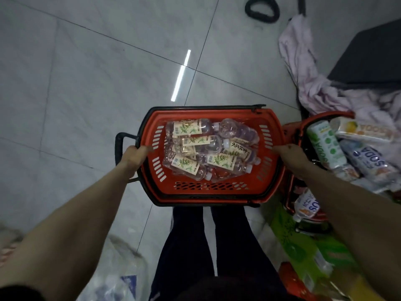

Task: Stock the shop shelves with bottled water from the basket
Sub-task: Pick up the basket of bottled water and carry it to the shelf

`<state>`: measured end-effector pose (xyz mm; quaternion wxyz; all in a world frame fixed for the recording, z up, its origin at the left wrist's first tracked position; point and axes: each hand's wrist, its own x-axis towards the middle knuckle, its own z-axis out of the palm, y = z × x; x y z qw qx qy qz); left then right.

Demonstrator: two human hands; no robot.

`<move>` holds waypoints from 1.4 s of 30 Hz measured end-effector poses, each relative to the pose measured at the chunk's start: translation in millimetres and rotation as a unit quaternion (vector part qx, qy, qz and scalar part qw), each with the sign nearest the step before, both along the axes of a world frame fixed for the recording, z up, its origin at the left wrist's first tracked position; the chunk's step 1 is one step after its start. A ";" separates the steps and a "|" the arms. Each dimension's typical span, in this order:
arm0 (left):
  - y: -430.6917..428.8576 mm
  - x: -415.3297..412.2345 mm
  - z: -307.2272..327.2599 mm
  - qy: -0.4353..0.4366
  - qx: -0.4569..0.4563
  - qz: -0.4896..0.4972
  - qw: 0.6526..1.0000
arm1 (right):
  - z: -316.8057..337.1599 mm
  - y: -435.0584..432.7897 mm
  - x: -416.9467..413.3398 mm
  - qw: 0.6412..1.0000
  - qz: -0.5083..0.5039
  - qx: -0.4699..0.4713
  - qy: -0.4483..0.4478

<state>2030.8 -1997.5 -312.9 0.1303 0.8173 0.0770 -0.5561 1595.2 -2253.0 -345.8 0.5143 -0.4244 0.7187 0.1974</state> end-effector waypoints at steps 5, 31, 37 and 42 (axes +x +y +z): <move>55.7 -24.5 62.6 -0.034 0.007 0.055 0.998 | 79.7 -0.5 16.0 0.998 0.066 -0.015 0.012; 365.0 -269.9 142.0 -0.071 0.036 0.438 0.896 | 197.9 152.0 258.9 0.820 0.569 -0.051 -0.004; 439.5 -354.5 134.3 -0.038 0.055 0.562 0.824 | 206.7 270.1 297.0 0.732 0.680 -0.034 -0.027; 463.4 -421.8 137.0 -0.048 0.062 0.681 0.728 | 211.5 374.8 327.3 0.633 0.772 -0.042 -0.030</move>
